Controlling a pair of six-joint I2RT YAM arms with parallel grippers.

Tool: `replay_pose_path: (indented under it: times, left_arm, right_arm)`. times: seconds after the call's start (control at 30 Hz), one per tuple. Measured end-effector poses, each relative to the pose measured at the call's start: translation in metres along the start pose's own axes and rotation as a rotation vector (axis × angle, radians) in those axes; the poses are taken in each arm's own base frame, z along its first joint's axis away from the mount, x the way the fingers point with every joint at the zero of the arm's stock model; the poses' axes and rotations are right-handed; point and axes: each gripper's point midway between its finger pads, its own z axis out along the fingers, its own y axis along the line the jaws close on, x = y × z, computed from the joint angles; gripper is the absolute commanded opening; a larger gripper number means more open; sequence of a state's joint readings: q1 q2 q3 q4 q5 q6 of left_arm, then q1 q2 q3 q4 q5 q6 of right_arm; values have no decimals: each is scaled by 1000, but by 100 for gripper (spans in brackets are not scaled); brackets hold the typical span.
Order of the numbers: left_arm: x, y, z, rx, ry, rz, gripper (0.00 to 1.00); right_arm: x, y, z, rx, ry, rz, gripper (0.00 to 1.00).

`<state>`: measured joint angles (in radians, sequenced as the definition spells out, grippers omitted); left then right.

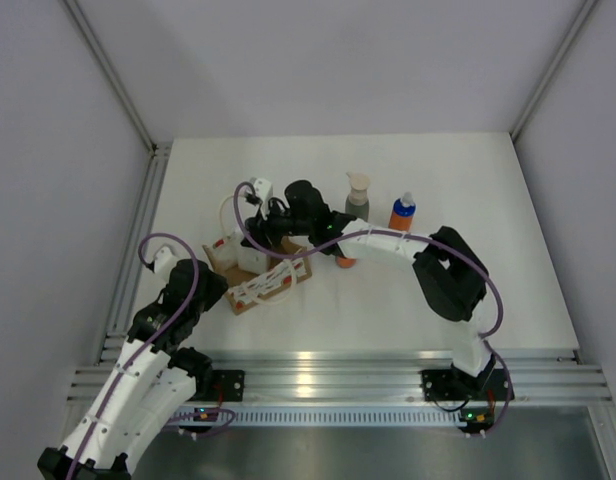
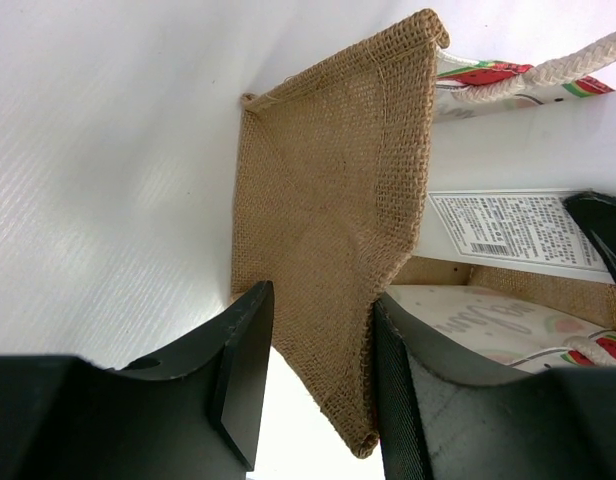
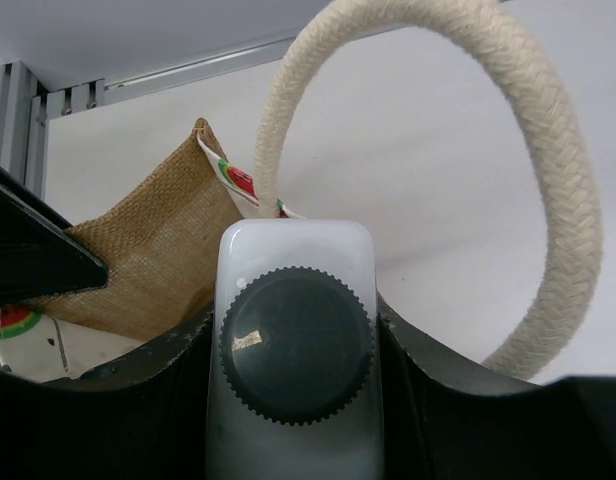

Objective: Take the personal care products out of the canvas bag

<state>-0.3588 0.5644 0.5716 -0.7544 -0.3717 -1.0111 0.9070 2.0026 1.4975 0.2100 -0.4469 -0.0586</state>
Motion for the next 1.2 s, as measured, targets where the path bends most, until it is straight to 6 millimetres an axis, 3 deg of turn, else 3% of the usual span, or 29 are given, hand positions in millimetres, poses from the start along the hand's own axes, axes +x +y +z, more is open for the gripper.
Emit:
replay_pose_path:
  times: [0.2, 0.6, 0.93, 1.2]
  left_arm:
    - [-1, 0, 0, -4, -5, -7, 51]
    - [-1, 1, 0, -7, -9, -8, 51]
    - [-1, 1, 1, -8, -8, -12, 50]
    - [-1, 1, 1, -9, -8, -15, 50]
  right_arm:
    - [-21, 4, -13, 7, -20, -9, 0]
    - [-98, 19, -69, 53, -137, -67, 0]
    - [-125, 11, -122, 224, -145, -78, 0]
    - [-117, 6, -173, 379, -130, -68, 0]
